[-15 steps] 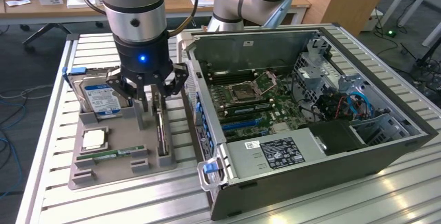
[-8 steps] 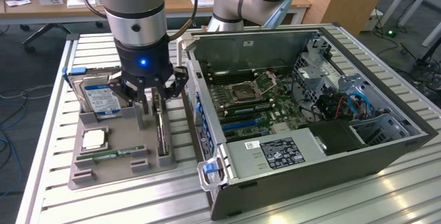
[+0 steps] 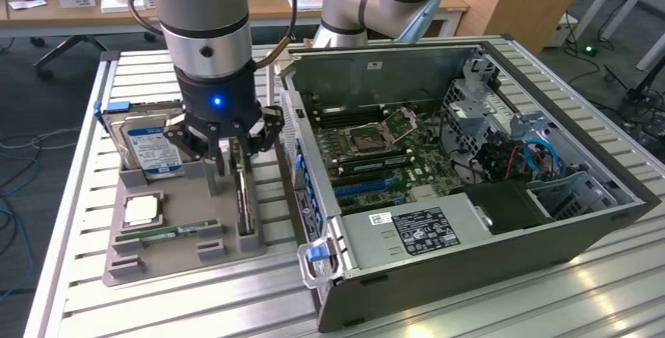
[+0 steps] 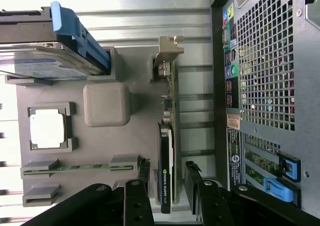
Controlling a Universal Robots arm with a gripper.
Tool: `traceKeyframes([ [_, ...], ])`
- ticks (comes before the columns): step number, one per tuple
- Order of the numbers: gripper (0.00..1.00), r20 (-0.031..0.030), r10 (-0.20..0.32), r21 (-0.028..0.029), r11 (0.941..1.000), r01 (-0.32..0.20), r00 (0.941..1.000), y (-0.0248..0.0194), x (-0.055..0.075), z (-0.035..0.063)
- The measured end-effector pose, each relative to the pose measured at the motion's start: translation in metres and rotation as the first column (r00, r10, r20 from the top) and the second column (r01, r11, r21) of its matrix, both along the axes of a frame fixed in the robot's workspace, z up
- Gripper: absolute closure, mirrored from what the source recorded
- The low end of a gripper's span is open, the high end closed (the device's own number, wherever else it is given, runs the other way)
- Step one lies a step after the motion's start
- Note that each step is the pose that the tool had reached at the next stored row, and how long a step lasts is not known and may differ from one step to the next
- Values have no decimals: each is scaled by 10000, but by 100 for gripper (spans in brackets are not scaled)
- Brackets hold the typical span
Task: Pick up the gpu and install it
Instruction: 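Pick up the gpu and move the gpu toward the slot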
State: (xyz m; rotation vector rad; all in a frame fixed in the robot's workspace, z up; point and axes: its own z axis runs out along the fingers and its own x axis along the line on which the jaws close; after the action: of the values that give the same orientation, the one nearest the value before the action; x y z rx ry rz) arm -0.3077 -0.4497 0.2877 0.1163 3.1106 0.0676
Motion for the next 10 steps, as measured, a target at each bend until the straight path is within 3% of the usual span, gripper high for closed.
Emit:
traceKeyframes([
  [10,58,0,0,0,10000,0,10000,0,0,-49],
])
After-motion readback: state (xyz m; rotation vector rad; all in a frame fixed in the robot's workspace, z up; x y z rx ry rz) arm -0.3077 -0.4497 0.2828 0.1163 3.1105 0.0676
